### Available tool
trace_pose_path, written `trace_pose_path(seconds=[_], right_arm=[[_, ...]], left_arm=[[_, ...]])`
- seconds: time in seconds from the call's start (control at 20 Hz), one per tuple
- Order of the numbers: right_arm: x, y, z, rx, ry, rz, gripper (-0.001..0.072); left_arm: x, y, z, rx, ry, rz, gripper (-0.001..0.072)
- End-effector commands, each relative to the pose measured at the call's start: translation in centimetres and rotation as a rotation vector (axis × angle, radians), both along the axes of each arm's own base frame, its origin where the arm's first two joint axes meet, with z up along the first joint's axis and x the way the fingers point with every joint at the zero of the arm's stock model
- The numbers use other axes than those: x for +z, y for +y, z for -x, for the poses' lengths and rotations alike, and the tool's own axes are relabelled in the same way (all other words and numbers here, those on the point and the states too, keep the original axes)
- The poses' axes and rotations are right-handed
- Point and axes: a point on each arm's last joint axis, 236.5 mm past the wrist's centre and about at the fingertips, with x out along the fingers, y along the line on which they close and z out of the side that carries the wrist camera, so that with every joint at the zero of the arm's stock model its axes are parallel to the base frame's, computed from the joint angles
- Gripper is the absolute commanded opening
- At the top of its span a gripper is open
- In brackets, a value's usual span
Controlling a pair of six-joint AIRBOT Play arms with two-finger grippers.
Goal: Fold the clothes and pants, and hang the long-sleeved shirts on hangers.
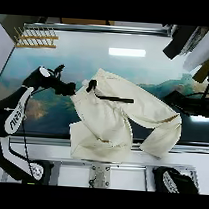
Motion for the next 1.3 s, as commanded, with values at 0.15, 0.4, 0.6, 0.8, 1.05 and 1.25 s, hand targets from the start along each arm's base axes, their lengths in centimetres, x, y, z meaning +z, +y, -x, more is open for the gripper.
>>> trace_pose_path(seconds=[0.15,0.4,0.6,0.8,1.05,1.25], right_arm=[[0.0,0.0,-0.1,0.001,-0.003,0.001,0.0714],[-0.1,0.0,-0.2,0.0,-0.001,0.001,0.0713],[-0.2,0.0,-0.2,0.0,0.0,0.001,0.0713],[-0.3,0.0,-0.2,0.0,0.005,0.0,0.0713],[-0.3,0.0,-0.2,0.0,0.006,-0.001,0.0713],[-0.3,0.0,-0.2,0.001,0.006,-0.001,0.0713]], left_arm=[[5.8,5.1,14.0,-0.098,0.166,-0.096,0.0017],[7.0,1.2,27.5,-0.19,0.338,-0.028,0.0017],[6.7,-1.1,32.6,-0.355,0.303,-0.059,0.0018],[7.3,-2.3,29.1,-0.359,0.069,-0.118,0.0639],[12.1,4.0,14.4,-0.045,-0.236,-0.247,0.0632],[9.2,11.2,7.6,0.182,-0.198,-0.255,0.0632]])
